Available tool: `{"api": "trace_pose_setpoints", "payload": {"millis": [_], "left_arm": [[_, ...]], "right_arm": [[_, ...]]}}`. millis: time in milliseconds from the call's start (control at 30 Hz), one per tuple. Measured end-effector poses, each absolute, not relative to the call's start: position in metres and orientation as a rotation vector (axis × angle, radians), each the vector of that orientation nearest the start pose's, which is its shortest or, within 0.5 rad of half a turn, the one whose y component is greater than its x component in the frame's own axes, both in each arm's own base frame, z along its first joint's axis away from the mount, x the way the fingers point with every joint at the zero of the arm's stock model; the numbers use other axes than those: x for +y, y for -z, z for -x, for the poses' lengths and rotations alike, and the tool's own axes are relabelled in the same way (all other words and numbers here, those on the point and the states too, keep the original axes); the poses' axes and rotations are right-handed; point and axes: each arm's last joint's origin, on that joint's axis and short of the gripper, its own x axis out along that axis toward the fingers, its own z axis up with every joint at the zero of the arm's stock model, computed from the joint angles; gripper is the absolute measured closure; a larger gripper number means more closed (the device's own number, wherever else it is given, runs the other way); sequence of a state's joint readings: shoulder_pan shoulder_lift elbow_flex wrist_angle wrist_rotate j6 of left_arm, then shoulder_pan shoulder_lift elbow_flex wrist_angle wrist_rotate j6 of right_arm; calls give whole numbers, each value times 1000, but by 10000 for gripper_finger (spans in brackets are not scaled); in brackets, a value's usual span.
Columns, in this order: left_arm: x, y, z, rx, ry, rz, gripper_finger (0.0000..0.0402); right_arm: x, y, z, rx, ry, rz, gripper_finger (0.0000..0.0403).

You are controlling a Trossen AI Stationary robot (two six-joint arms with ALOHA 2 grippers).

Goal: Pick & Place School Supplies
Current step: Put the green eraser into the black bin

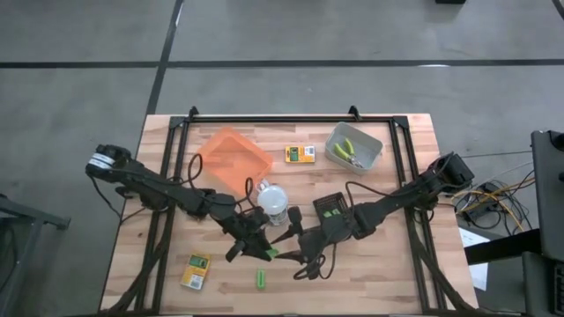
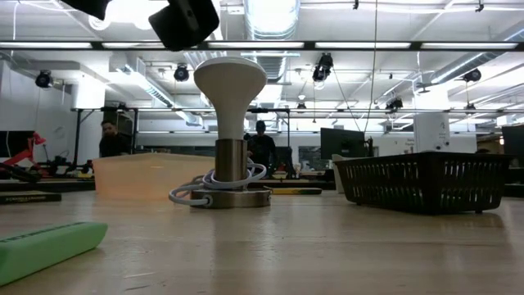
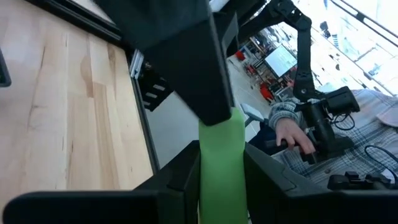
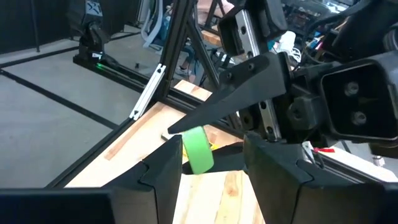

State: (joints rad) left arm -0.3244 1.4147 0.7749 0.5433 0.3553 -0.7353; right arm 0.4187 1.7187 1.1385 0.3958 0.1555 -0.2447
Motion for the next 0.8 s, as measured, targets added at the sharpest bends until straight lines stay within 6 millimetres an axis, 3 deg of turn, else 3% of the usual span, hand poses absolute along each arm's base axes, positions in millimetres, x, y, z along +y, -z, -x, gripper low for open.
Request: {"api": "trace_pose_setpoints", "payload": {"millis": [400, 800], "left_arm": [[-108, -263, -288, 318, 621, 680, 301], [-107, -262, -288, 321, 619, 679, 300]], "right_arm": [[155, -263, -359, 146, -284, 298, 260], [156, -263, -359, 138, -311, 339, 324]]}}
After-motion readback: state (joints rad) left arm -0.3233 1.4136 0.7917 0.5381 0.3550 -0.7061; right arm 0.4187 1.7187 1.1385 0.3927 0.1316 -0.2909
